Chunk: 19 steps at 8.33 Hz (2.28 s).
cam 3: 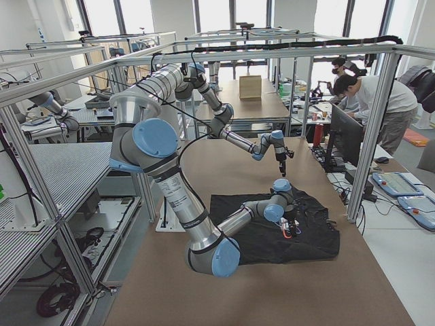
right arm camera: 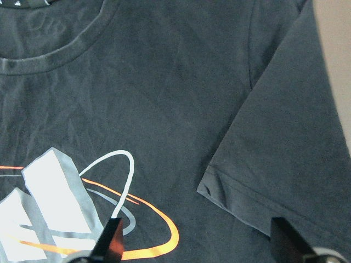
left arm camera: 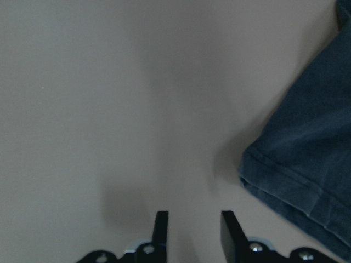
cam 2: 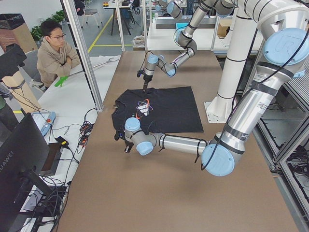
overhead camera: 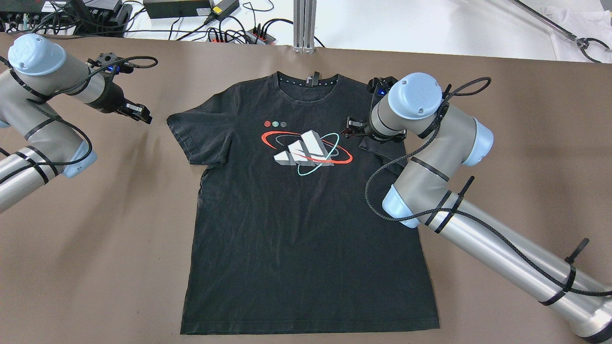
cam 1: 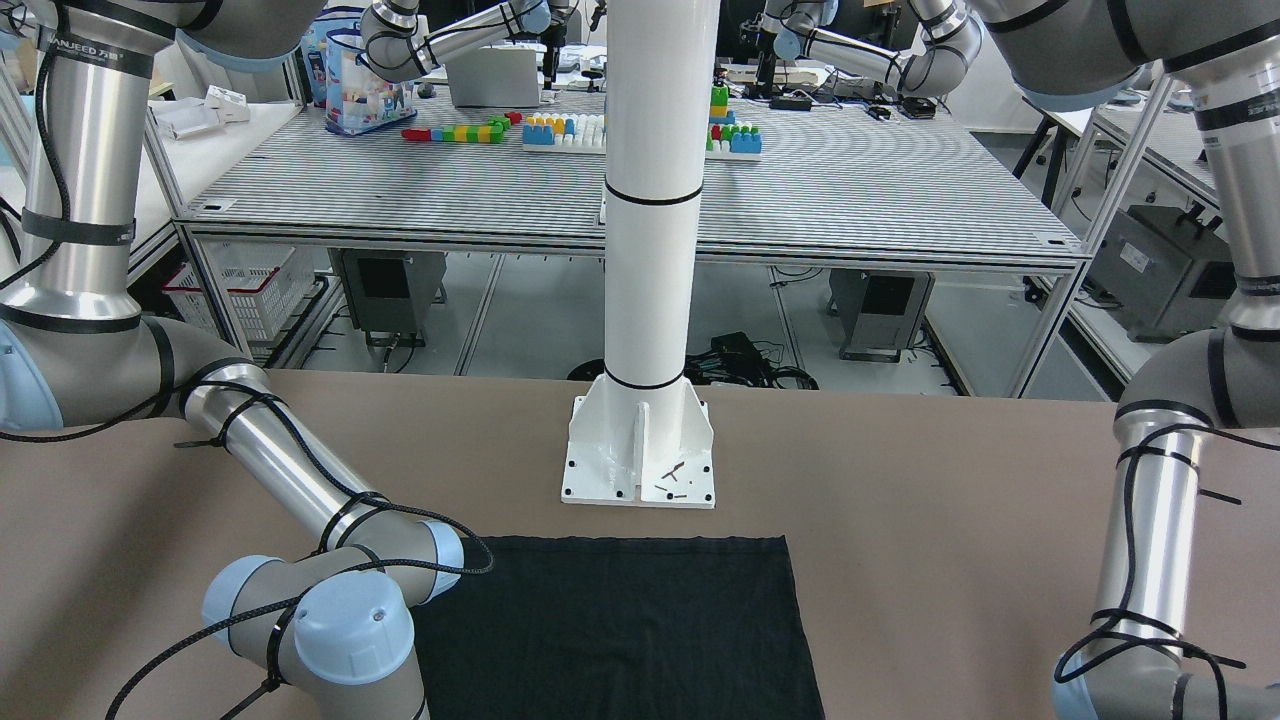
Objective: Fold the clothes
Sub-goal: 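Move the left gripper to the shirt's shoulder nearest it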
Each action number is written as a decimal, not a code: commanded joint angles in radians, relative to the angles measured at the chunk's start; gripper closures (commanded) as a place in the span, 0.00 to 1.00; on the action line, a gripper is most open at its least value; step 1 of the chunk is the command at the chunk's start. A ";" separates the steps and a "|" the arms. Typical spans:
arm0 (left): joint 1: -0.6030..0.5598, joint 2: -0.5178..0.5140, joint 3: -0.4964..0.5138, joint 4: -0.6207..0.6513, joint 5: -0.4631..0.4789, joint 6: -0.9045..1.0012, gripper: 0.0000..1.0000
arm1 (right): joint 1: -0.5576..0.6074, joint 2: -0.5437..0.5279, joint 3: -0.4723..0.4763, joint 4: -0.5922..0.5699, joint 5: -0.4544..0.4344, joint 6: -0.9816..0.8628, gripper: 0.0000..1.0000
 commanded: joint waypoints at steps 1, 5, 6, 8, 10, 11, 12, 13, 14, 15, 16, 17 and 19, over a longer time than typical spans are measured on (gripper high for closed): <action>0.027 -0.031 0.043 -0.026 0.003 -0.030 0.57 | 0.000 -0.002 0.006 0.001 0.000 -0.001 0.05; 0.047 -0.108 0.110 -0.026 0.040 -0.060 0.60 | 0.000 -0.002 0.006 0.001 0.000 0.000 0.05; 0.048 -0.108 0.113 -0.026 0.040 -0.060 0.65 | -0.002 -0.002 0.006 0.001 0.000 -0.001 0.05; 0.051 -0.108 0.118 -0.032 0.048 -0.060 0.70 | -0.002 -0.008 0.006 0.001 0.000 -0.001 0.05; 0.054 -0.108 0.120 -0.032 0.048 -0.062 0.98 | -0.002 -0.011 0.006 0.001 0.000 -0.003 0.05; 0.054 -0.108 0.120 -0.034 0.048 -0.062 1.00 | -0.002 -0.011 0.006 0.001 0.000 -0.003 0.05; 0.053 -0.108 0.109 -0.034 0.042 -0.067 1.00 | -0.002 -0.011 0.006 0.001 0.000 -0.001 0.05; 0.053 -0.108 0.060 -0.027 0.034 -0.109 1.00 | -0.002 -0.011 0.006 0.001 0.000 -0.001 0.05; 0.053 -0.108 0.004 0.009 0.004 -0.140 1.00 | -0.002 -0.011 0.007 0.001 0.000 -0.001 0.05; 0.047 -0.111 -0.070 0.056 -0.035 -0.178 1.00 | -0.002 -0.011 0.007 0.001 0.000 -0.001 0.05; 0.051 -0.112 -0.162 0.127 -0.027 -0.259 1.00 | -0.002 -0.011 0.006 0.001 0.000 -0.003 0.05; 0.073 -0.150 -0.199 0.184 -0.011 -0.337 1.00 | -0.002 -0.010 0.006 0.001 0.000 -0.004 0.05; 0.189 -0.285 -0.152 0.265 0.159 -0.453 1.00 | -0.002 -0.011 0.004 0.001 0.000 -0.009 0.05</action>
